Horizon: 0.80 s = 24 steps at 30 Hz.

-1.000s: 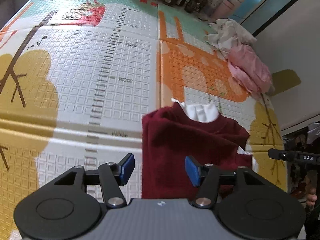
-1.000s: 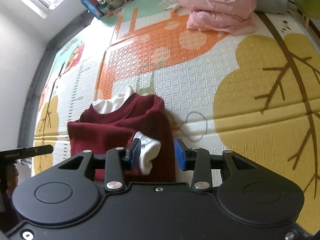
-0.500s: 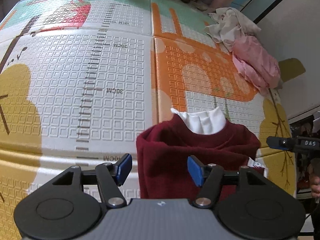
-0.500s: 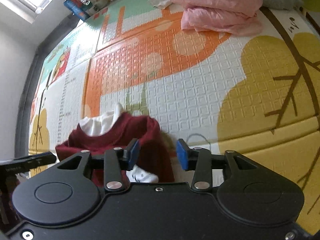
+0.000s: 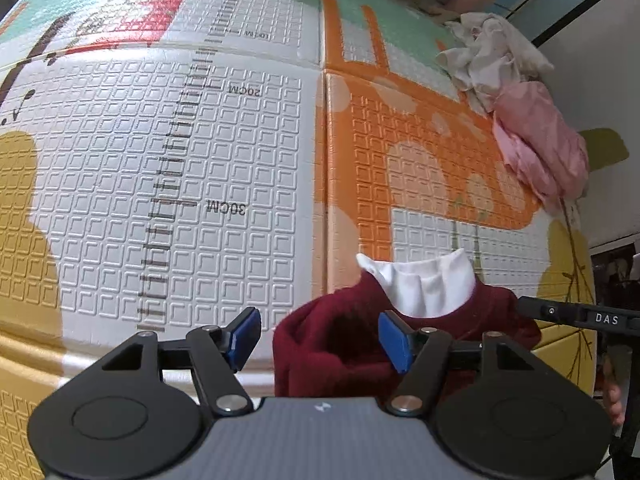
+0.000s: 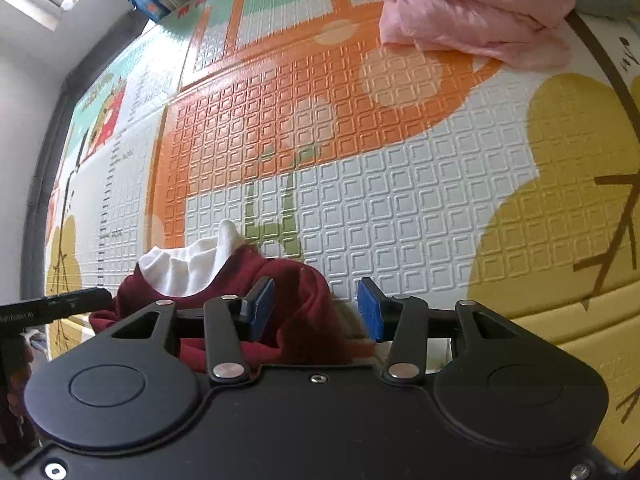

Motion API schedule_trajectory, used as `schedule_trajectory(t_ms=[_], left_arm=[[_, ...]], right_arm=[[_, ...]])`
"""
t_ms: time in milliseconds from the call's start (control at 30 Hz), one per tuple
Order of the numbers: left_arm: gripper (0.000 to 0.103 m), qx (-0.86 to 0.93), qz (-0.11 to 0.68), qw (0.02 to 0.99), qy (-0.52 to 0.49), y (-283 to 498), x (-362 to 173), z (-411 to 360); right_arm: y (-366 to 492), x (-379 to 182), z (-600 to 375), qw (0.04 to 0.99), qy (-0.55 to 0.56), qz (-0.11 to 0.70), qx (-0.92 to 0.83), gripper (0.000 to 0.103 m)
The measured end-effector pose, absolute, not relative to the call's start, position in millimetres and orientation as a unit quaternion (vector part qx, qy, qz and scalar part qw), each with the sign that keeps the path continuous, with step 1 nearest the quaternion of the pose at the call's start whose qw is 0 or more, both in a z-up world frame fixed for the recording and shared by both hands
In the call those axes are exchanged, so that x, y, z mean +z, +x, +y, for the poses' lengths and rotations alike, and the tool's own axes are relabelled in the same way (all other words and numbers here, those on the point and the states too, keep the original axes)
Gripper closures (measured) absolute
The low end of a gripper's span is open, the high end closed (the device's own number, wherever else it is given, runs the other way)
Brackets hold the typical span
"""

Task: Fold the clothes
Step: 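Grasp the folded sweatshirt beside the white collar with both grippers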

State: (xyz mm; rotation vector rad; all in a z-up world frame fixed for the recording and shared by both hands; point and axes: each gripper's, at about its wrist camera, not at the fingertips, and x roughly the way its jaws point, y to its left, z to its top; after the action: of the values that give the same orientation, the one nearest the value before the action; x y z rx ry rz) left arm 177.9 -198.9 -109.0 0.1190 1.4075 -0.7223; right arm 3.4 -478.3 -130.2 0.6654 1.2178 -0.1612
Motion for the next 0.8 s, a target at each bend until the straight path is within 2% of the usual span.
schedule_trajectory(t_ms=[333, 433, 467, 533, 667, 800], left_arm=[[0.035, -0.329, 0.659, 0.675, 0.052, 186, -130, -206], [0.038, -0.33, 0.664, 0.669, 0.054, 184, -133, -208], [0.045, -0.33, 0.665, 0.667, 0.053, 183, -133, -209], [0.05, -0.331, 0.668, 0.665, 0.052, 182, -133, -211], [0.066, -0.334, 0.671, 0.66, 0.05, 180, -132, -214], [0.076, -0.339, 0.667, 0.661, 0.051, 176, -126, -213]], right_arm=[[20, -141, -469, 0.761, 0.283, 0.581, -0.055, 0.06], [22, -143, -468, 0.76, 0.279, 0.585, -0.052, 0.06], [23, -144, -467, 0.759, 0.278, 0.586, -0.051, 0.062], [24, -147, -466, 0.754, 0.28, 0.592, -0.051, 0.068], [24, -149, -465, 0.751, 0.279, 0.597, -0.051, 0.085], [20, -147, -466, 0.753, 0.278, 0.594, -0.051, 0.091]])
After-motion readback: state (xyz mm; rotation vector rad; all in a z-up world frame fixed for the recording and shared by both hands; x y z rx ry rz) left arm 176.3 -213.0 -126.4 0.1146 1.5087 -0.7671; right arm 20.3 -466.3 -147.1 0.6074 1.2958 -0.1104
